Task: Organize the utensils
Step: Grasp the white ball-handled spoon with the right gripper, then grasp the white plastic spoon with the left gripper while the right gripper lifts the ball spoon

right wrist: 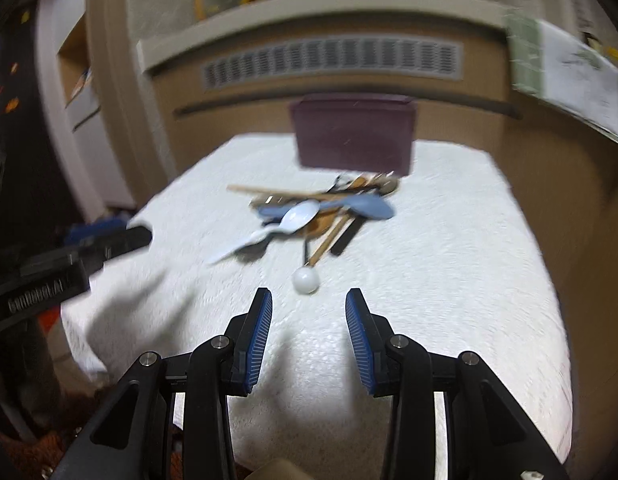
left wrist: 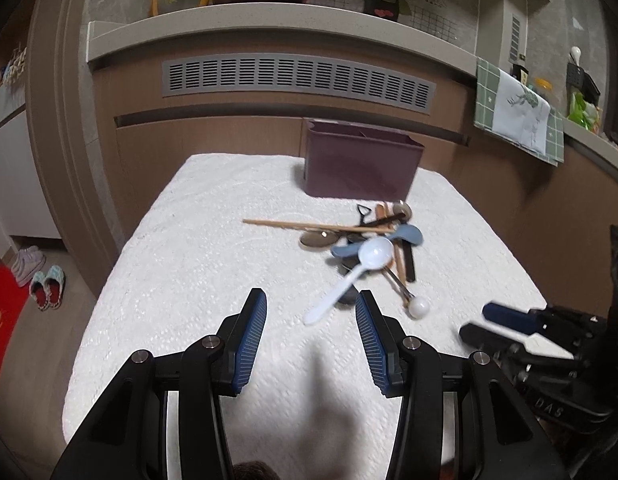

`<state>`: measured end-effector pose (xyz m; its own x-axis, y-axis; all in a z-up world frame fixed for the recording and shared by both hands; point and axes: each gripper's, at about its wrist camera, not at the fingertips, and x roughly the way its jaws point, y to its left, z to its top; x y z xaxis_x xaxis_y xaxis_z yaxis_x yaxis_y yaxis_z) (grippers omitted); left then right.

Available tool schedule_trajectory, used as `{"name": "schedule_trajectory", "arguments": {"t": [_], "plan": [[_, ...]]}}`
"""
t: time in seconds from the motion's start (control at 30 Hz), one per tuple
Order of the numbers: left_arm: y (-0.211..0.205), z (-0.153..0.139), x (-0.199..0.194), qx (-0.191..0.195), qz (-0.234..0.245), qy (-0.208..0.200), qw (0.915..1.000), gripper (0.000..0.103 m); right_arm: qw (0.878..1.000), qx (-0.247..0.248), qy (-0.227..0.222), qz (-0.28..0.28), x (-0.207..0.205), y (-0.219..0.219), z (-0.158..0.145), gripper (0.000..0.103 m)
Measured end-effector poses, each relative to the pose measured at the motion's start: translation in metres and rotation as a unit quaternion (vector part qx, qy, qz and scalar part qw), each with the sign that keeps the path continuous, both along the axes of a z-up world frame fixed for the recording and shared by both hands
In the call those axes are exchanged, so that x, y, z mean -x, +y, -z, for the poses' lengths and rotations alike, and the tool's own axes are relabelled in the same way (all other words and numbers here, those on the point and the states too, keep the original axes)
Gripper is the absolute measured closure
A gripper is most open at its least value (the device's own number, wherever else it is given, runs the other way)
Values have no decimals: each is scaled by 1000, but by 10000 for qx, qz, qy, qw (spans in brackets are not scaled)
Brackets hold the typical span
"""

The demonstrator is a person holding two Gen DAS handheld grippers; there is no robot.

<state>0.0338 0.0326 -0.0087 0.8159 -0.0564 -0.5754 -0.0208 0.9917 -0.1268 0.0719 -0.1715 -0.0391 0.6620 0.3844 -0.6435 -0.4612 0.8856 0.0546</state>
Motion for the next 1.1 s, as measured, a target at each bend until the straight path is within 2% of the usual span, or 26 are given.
{"name": "schedule_trajectory", "arguments": {"t": [0.1, 0.23, 0.37, 0.4, 0.5, 0.67, 0.7, 0.77, 0.87, 0.97, 1.1], "plan": [[12, 4, -11, -71, -85, 62, 9999, 56, 9993, 121, 235, -276, -18, 15, 7, 67], [25, 17, -28, -138, -149, 311, 9993, 55, 9991, 241, 264, -240, -41, 26, 11, 67], [29, 24, -34, -365, -153, 106, 9992, 55, 9983, 252, 489, -179, -60, 29, 18, 68], [29, 26, -34, -409, -134, 163, 9989, 55, 9975, 298, 613, -170, -65, 31, 22, 68], [35, 30, -37, -172, -108, 194, 9996, 55, 9962, 310, 806, -94, -73, 31, 29, 71], [37, 35, -44, 47, -90, 410, 9991, 55, 9959, 594, 687, -32, -71, 33, 35, 75], [36, 35, -45, 84, -64, 419, 9991, 55, 9959, 615, 662, -49, -70, 34, 35, 80], [33, 34, -46, 86, -22, 425, 9991, 55, 9966, 595, 565, -68, -68, 35, 32, 83], [31, 31, -47, 133, 14, 411, 9991, 55, 9987, 486, 166, -52, -64, 29, 17, 83], [31, 30, -53, 252, 140, 462, 9985, 55, 9992, 120, -382, 97, -60, 11, -20, 83], [26, 28, -69, 247, 356, 562, 9975, 55, 9950, -242, -861, 435, -65, -16, -62, 83]]}}
